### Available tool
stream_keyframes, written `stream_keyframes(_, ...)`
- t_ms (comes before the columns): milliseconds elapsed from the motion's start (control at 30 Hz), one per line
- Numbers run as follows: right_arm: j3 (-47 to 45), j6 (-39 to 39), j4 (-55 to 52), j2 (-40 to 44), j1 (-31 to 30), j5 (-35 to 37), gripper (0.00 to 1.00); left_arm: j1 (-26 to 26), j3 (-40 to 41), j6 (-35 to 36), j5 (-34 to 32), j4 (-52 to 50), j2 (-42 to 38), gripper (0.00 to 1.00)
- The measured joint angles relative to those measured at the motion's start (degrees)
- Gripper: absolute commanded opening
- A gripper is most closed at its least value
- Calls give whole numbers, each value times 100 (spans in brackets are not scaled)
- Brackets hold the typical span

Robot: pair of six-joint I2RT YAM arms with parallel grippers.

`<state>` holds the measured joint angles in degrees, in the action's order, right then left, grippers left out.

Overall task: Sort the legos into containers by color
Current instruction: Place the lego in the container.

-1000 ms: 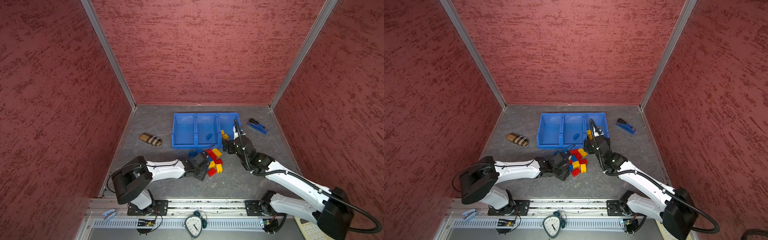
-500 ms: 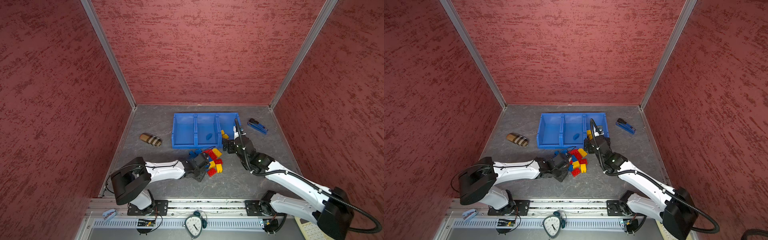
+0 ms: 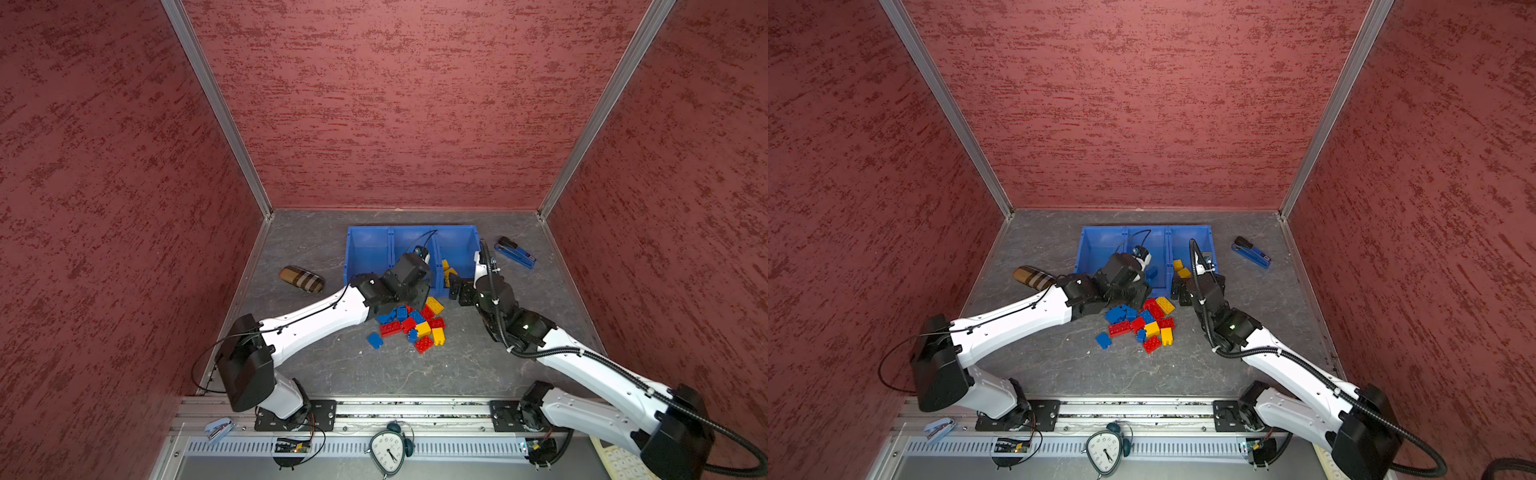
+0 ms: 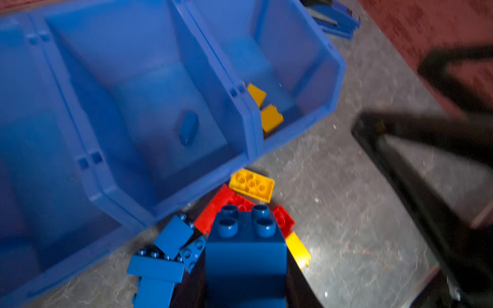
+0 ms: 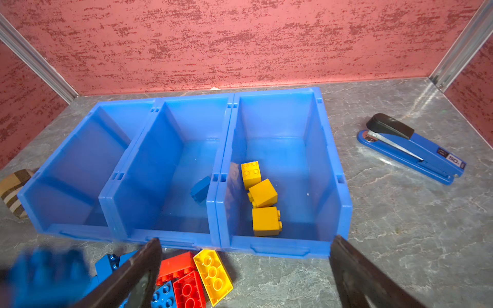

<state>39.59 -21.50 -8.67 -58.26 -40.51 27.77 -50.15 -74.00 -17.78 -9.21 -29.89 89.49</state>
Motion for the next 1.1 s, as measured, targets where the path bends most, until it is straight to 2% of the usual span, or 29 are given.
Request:
stream_keyframes(133,-7,-85,0,2,0,20,99,525,-636,-101,-37,122,822,0)
stream_keyframes(267,-26,-186,7,39,0,20,99,695,-1078,-103,-164,48,1567,0)
stream_keyframes(333,-70,-225,9,79,0,20,99,726,-1366,-105,-249,-96,1954,4)
stream_keyframes(467,-116,-254,-7,85,0,13,99,743,-1790,-105,-315,-350,2459,17)
stream_keyframes(533,-116,-269,-13,81,0,13,99,745,-1961,-105,-310,-476,2656,32)
stream_keyframes(633,-114,-273,-15,63,0,11,99,745,-2146,-127,-306,-632,2839,59)
stream_keyframes(700,-114,-271,-17,42,0,4,99,745,-2149,-136,-295,-684,2852,69)
stream_keyframes(867,-114,-264,-31,-2,0,-66,99,737,-1867,-114,-125,-632,2516,86)
stream_keyframes(1033,-114,-247,-28,-33,0,-111,99,634,-1034,-162,28,-511,1384,99)
stream_keyframes(1100,-114,-223,-7,-63,0,-120,99,518,-601,-179,20,-448,793,99)
